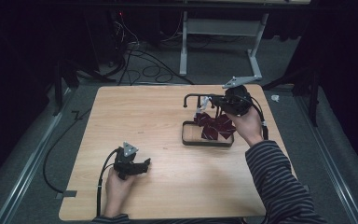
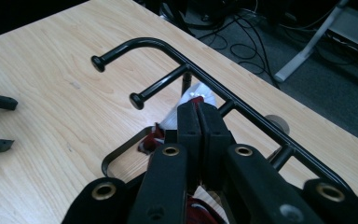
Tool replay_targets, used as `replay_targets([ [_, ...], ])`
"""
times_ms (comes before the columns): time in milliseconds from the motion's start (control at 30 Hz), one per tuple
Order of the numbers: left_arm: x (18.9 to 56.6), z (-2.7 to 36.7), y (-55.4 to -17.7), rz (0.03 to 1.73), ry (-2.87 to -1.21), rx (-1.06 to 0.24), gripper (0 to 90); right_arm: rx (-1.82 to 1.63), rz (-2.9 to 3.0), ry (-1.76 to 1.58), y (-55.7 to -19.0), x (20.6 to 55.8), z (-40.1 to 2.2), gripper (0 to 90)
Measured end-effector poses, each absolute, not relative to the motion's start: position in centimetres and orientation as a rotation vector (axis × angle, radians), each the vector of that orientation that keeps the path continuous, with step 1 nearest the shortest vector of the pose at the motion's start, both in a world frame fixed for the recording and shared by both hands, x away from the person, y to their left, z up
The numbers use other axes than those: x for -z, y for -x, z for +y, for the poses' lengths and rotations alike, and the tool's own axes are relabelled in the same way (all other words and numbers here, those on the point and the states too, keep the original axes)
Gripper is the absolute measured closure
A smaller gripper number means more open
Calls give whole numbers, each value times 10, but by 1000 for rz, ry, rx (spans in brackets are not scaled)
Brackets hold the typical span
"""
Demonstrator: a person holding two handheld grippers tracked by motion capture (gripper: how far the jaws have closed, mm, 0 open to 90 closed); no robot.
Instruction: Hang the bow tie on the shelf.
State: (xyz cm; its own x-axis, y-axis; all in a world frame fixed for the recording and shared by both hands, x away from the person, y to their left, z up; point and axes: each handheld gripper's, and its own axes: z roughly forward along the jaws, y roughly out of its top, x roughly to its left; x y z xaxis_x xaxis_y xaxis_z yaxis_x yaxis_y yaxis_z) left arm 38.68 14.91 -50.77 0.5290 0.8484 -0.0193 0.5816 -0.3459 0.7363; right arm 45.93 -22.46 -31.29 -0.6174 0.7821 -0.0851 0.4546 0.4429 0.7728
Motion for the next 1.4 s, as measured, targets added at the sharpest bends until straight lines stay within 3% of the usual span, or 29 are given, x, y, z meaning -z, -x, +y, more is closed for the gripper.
replay_targets([
  [333, 508, 149, -387, 1156, -2063, -484, 211, -998, 2258, -1063, -465, 317, -224, 874],
  [767, 508, 149, -387, 1155, -2065, -486, 209, -1005, 2214, -1093, -463, 316, -227, 734],
  [1400, 508, 149, -387, 1155, -2064, -486, 209, -1069, 2178, -1097, -445, 310, -246, 661],
])
